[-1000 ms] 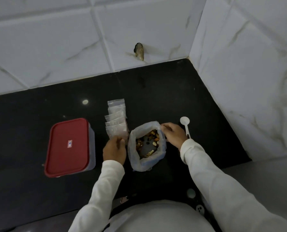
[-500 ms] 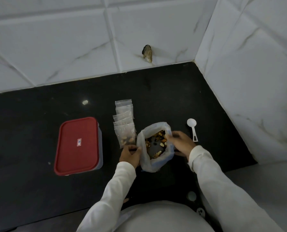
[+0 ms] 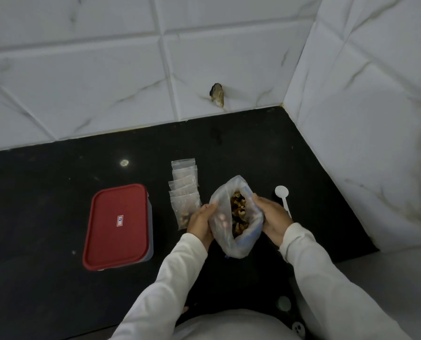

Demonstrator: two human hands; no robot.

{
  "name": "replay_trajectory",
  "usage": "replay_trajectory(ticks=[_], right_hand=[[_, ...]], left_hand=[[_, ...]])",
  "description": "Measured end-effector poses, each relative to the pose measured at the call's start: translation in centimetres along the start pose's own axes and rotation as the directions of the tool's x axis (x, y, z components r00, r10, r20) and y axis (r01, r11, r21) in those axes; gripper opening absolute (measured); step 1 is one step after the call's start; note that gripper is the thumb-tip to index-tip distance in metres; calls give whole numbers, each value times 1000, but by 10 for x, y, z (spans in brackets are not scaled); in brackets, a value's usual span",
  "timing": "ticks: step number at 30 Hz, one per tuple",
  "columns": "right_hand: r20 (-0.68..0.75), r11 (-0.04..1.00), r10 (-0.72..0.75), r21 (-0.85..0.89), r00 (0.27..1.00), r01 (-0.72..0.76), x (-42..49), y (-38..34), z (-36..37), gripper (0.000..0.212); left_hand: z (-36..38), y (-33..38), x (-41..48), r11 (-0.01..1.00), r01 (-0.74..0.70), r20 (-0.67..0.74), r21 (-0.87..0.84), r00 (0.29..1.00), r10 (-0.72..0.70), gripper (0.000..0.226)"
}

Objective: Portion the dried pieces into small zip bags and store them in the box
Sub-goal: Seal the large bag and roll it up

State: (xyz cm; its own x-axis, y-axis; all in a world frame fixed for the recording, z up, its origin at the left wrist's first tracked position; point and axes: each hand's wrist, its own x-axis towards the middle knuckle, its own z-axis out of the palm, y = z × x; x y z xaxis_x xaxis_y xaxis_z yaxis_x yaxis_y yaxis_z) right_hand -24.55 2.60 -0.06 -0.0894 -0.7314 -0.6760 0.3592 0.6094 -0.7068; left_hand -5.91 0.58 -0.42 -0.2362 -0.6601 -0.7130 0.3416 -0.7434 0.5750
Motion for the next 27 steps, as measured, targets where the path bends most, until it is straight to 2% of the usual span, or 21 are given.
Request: replay_trajectory(ticks=[2, 3, 4, 5, 6, 7, 8, 9, 10, 11, 13, 14, 15, 17, 20, 22, 24, 25, 26, 27], right_hand=[[-71, 984, -116, -140, 991, 105, -6, -4, 4, 14], [-117, 933, -211, -319, 970, 165, -6, -5, 5, 16], [-144, 812, -333, -547, 932, 205, -6, -5, 4, 19], [-129, 617, -474, -755, 871, 223, -3, -3, 3, 21], [-84, 433, -598, -871, 797, 233, -4, 0, 4, 25], [-31, 316, -672, -916, 740, 248, -2, 4, 5, 28], [12, 264, -705, -923, 709, 278, -3, 8, 7, 31], [30, 263, -712, -915, 702, 306, -2, 12, 8, 33], [16, 311, -697, -894, 717, 322, -1, 13, 10, 34], [-33, 413, -644, -856, 764, 311, 0, 11, 10, 35], [-161, 700, -404, -689, 901, 191, 2, -2, 11, 41], [-197, 807, -253, -583, 947, 95, 2, -10, 11, 43], [-213, 868, -119, -497, 970, -3, 4, -17, 10, 44], [-220, 904, 28, -411, 975, -119, 7, -27, 6, 47], [-165, 932, 5, -355, 986, -64, 13, -30, 0, 38], [-156, 914, -95, -406, 983, 24, 14, -31, -1, 26], [-156, 817, -284, -557, 946, 153, 14, -31, -3, 17], [-141, 691, -415, -692, 899, 210, 13, -30, -3, 14], [-98, 502, -547, -833, 832, 232, 11, -30, -1, 15], [-27, 304, -643, -926, 765, 222, 10, -29, 1, 20]], left_hand=[[6, 0, -2, 992, -84, -26, 92, 996, 87, 11], [10, 0, -3, 968, -140, -63, 208, 986, 156, 9], [13, 1, -2, 903, -199, -113, 380, 959, 259, 10], [16, 1, -3, 783, -245, -141, 571, 911, 388, 9], [17, 1, -3, 614, -257, -116, 746, 858, 500, 8], [18, 1, -4, 446, -243, -58, 861, 825, 562, 8], [19, 1, -4, 344, -234, -9, 909, 815, 579, 10], [22, 2, -7, 321, -224, 11, 920, 834, 552, 13], [23, 6, -4, 379, -218, 1, 899, 868, 497, 17], [24, 10, 0, 476, -191, -22, 858, 914, 406, 22], [27, 24, 7, 676, -71, -44, 734, 987, 152, 34], [28, 30, 10, 750, 19, -76, 661, 996, 41, 48], [27, 34, 16, 813, 98, -111, 574, 993, -41, 65], [20, 36, 39, 868, 153, -163, 473, 983, -85, 86], [29, 45, 39, 864, 124, -105, 487, 991, -82, 61], [36, 50, 31, 845, 45, -76, 533, 997, -5, 39], [42, 49, 28, 813, -115, -44, 571, 984, 170, 16], [44, 48, 26, 744, -199, -37, 638, 957, 288, 13], [45, 48, 23, 597, -261, -18, 758, 908, 420, 16], [47, 49, 18, 369, -276, 37, 888, 841, 540, 18]])
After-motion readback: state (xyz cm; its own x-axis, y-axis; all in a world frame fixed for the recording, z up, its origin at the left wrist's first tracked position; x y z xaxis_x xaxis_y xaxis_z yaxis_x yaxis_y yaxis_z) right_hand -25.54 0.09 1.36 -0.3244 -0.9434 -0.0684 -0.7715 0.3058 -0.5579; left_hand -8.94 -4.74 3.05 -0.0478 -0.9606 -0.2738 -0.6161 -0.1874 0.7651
